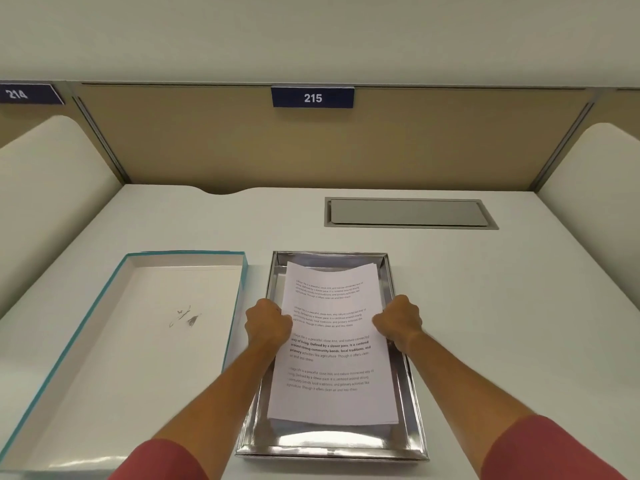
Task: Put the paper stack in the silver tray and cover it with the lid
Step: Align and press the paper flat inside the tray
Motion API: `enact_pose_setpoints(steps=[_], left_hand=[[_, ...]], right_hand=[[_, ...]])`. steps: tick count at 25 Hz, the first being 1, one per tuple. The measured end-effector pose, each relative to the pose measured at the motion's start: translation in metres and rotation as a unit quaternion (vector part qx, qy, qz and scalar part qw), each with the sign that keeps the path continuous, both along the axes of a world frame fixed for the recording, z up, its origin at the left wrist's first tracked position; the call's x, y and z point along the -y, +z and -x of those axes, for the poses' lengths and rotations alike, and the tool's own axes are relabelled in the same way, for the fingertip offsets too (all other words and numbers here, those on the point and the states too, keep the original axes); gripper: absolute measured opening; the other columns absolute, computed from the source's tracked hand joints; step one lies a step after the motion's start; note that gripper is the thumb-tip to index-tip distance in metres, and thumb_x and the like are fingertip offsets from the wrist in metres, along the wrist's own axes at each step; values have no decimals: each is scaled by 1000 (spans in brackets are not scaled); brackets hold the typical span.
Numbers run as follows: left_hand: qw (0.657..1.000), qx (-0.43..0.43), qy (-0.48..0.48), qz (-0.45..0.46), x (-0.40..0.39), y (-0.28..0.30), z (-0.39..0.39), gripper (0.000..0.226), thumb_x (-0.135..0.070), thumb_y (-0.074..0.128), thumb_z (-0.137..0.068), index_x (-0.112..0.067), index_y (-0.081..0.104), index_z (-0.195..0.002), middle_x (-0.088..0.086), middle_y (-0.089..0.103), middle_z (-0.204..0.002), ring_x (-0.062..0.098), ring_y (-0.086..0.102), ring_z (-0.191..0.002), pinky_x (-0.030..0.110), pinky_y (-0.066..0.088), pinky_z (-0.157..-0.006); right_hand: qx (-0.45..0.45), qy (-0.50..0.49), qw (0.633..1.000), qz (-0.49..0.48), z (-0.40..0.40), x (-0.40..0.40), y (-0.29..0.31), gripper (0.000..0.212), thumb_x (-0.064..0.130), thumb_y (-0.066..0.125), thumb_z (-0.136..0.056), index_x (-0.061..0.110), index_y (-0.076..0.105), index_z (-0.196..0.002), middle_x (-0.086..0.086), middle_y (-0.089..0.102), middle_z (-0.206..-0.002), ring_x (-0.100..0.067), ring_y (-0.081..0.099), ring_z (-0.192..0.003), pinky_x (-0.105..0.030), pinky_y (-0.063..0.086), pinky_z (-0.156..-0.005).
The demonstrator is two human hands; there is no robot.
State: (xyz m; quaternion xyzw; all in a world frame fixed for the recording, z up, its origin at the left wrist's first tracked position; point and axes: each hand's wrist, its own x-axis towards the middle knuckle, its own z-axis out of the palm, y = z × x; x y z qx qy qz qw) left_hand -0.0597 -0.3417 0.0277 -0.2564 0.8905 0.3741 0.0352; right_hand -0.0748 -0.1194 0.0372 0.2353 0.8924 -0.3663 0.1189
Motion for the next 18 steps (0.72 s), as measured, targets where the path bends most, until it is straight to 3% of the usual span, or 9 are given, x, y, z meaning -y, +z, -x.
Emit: enact_pose_setpoints(steps=[2, 4, 7, 11, 14, 16, 18], left_hand=[[999, 14, -22, 23, -3, 1, 0, 15, -14, 66, -85, -7, 54, -77, 6, 62, -75, 26, 67, -69, 35, 58, -65], [996, 37, -57, 54, -6, 2, 1, 11, -14, 64, -87, -8, 54, -89, 6, 60, -85, 24, 63, -73, 33, 55, -67], [986, 78, -117, 87, -11, 1, 1, 17, -13, 63, -87, -7, 57, -101, 9, 64, -100, 23, 60, -77, 29, 51, -66], [981, 89, -145, 94, -17, -2, -3, 16, -13, 63, -86, -6, 58, -99, 8, 63, -98, 20, 58, -75, 25, 49, -64], [982, 77, -148, 85, -20, -2, -10, 12, -12, 65, -85, -9, 54, -88, 5, 60, -91, 13, 53, -64, 22, 48, -59], [986, 77, -138, 62, -21, -1, -17, 24, -13, 67, -83, -5, 54, -101, 9, 61, -100, 15, 60, -71, 23, 50, -64], [988, 81, -125, 38, -20, -2, -27, 59, -16, 70, -81, 0, 41, -130, 14, 60, -119, 26, 65, -99, 28, 53, -74]], right_hand=[[10, 23, 999, -26, 0, 1, -1, 21, 3, 59, -79, 12, 44, -68, -3, 53, -73, -26, 56, -70, -26, 44, -58], [18, 44, 997, -54, 0, 3, -1, 8, 4, 58, -81, 7, 51, -83, -10, 60, -90, -33, 62, -90, -30, 48, -70], [22, 70, 993, -93, -4, 7, -5, 26, 4, 57, -83, 0, 57, -109, -19, 64, -113, -38, 63, -105, -35, 51, -80], [21, 101, 990, -99, -10, 10, -3, 23, 6, 59, -86, 1, 58, -108, -18, 65, -114, -35, 65, -101, -32, 50, -73], [24, 128, 989, -71, -16, 9, 2, 8, 7, 59, -85, 8, 53, -91, -16, 66, -109, -27, 59, -80, -22, 44, -57], [18, 141, 988, -52, -23, 7, 2, 12, 9, 59, -83, 10, 47, -81, -14, 65, -103, -18, 53, -70, -20, 39, -49], [14, 163, 986, -23, -36, 4, 0, 15, 15, 63, -82, 11, 52, -91, -11, 65, -108, -16, 55, -75, -16, 38, -50]])
